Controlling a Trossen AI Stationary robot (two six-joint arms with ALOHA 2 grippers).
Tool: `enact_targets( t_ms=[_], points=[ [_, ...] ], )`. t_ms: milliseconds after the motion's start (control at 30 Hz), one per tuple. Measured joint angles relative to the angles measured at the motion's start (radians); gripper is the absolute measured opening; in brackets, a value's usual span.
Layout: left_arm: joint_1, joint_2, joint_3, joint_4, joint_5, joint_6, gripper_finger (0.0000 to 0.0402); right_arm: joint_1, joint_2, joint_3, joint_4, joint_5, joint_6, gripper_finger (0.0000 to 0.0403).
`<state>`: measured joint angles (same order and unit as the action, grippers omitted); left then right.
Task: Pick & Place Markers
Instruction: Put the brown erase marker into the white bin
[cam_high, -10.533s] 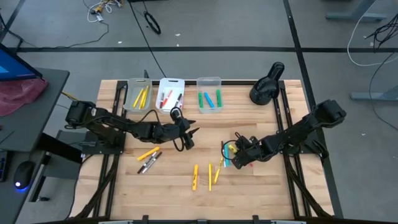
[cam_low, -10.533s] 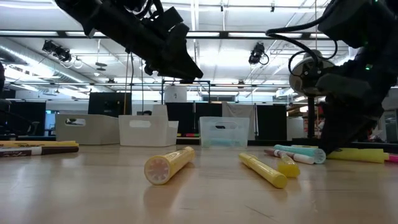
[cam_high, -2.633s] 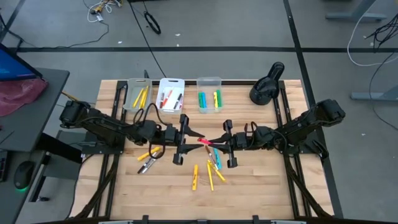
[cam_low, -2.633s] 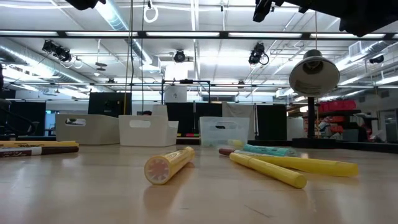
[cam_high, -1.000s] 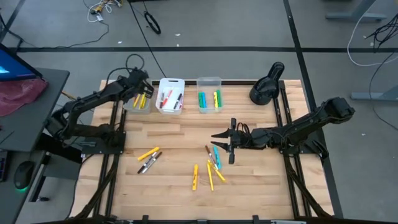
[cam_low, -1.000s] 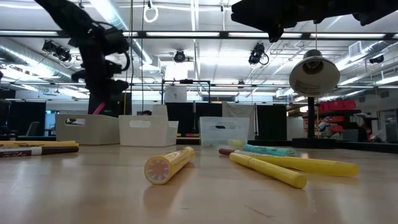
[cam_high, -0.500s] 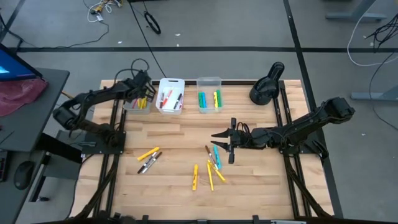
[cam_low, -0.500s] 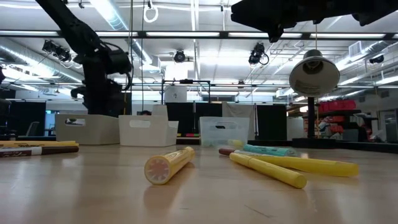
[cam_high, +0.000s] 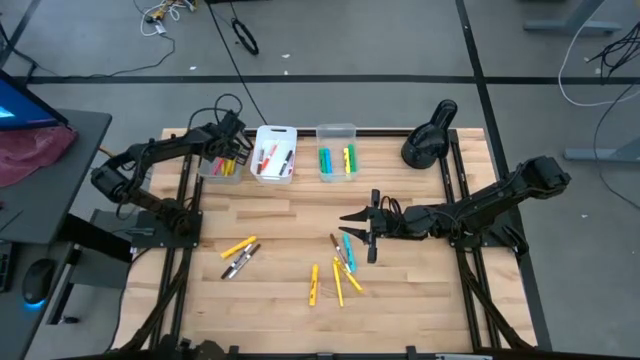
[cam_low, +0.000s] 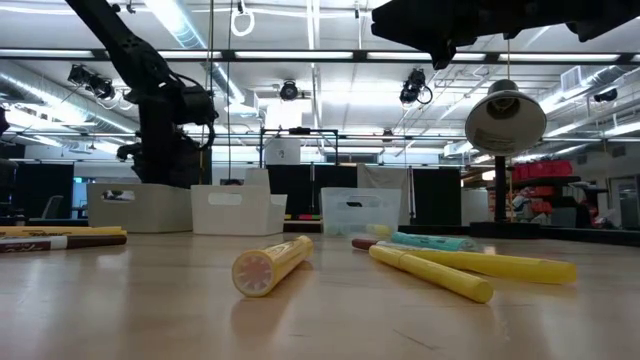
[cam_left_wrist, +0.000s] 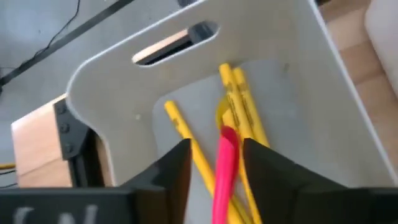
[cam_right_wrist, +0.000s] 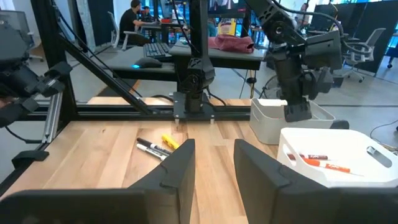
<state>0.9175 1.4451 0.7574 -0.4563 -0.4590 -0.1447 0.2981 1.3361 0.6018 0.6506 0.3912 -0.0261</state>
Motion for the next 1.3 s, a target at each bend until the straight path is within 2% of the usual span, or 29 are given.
enact_targets(
  t_ms=[200,300,433,567,700,867,1033,1167,1300],
  points=[
    [0.009,0.000,0.123,-0.191,0.000,0.000,0.0223,0.000,0.000,0.000,-0.002,0.000,0.012,0.0111],
    [-0.018,-0.016,0.188,-0.269,0.000,-0.005,0.0235,0.000,0.000,0.000,-0.003,0.000,0.012,0.0111],
    [-0.115,-0.091,0.211,-0.266,0.012,-0.030,0.0235,0.000,0.000,0.000,-0.018,0.000,0.013,0.0111],
    [-0.299,-0.190,0.210,-0.258,0.011,-0.116,0.0225,0.000,0.000,0.000,-0.041,0.000,0.027,0.0111],
    [-0.573,-0.261,0.202,-0.195,-0.052,-0.173,0.0214,0.000,0.000,0.000,-0.050,0.000,0.033,0.0111],
    [-0.922,-0.282,0.123,-0.023,-0.186,-0.179,0.0200,0.000,0.000,0.000,-0.050,0.000,0.034,0.0111],
    [-1.195,-0.274,0.012,0.068,-0.236,-0.238,0.0189,0.000,0.000,0.000,-0.049,0.000,0.045,0.0111],
    [-1.351,-0.274,-0.046,0.063,-0.168,-0.415,0.0183,0.000,0.000,0.000,-0.048,-0.007,0.045,0.0111],
    [-1.447,-0.274,-0.083,0.062,0.033,-0.673,0.0181,0.000,0.000,0.000,-0.046,-0.007,0.048,0.0111]
  ],
)
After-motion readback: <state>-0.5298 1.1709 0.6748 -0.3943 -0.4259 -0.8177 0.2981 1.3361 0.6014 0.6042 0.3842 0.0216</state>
